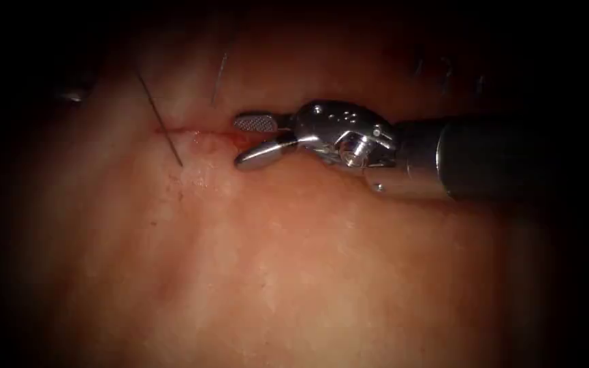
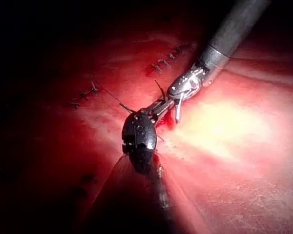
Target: Wound Closure
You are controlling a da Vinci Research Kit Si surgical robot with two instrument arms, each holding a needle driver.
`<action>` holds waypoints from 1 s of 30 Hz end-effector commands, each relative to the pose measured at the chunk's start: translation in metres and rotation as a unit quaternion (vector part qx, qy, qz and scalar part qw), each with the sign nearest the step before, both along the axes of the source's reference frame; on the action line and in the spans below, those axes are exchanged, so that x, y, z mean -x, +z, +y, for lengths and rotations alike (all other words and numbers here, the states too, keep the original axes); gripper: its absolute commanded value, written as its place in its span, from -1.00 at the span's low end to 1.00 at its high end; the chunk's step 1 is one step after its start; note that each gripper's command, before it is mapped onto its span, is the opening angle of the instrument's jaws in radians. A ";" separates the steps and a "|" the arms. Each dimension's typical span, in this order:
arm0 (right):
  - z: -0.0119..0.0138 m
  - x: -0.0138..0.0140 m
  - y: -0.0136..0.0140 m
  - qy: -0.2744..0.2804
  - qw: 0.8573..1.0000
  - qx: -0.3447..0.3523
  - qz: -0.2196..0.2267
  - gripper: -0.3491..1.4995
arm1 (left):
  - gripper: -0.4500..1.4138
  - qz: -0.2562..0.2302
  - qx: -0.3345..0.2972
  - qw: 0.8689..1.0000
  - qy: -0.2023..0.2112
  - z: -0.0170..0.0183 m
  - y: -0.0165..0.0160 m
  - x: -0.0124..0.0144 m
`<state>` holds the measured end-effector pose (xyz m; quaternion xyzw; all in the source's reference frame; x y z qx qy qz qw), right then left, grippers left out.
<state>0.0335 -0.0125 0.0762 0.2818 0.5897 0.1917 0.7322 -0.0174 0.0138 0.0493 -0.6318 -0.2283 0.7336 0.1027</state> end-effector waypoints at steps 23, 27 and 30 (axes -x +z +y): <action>-0.0040 -0.0072 0.0034 -0.020 1.000 0.021 -0.011 -0.53 | -1.00 0.004 0.015 1.000 -0.004 -0.0015 0.0014 -0.0006; -0.0042 -0.0074 0.0037 -0.023 0.999 0.020 -0.013 -0.54 | -1.00 0.005 0.018 1.000 -0.004 -0.0017 0.0022 -0.0005; -0.0045 -0.0074 0.0038 -0.038 0.999 0.018 -0.011 -1.00 | -1.00 0.004 0.019 1.000 -0.003 -0.0019 0.0024 -0.0003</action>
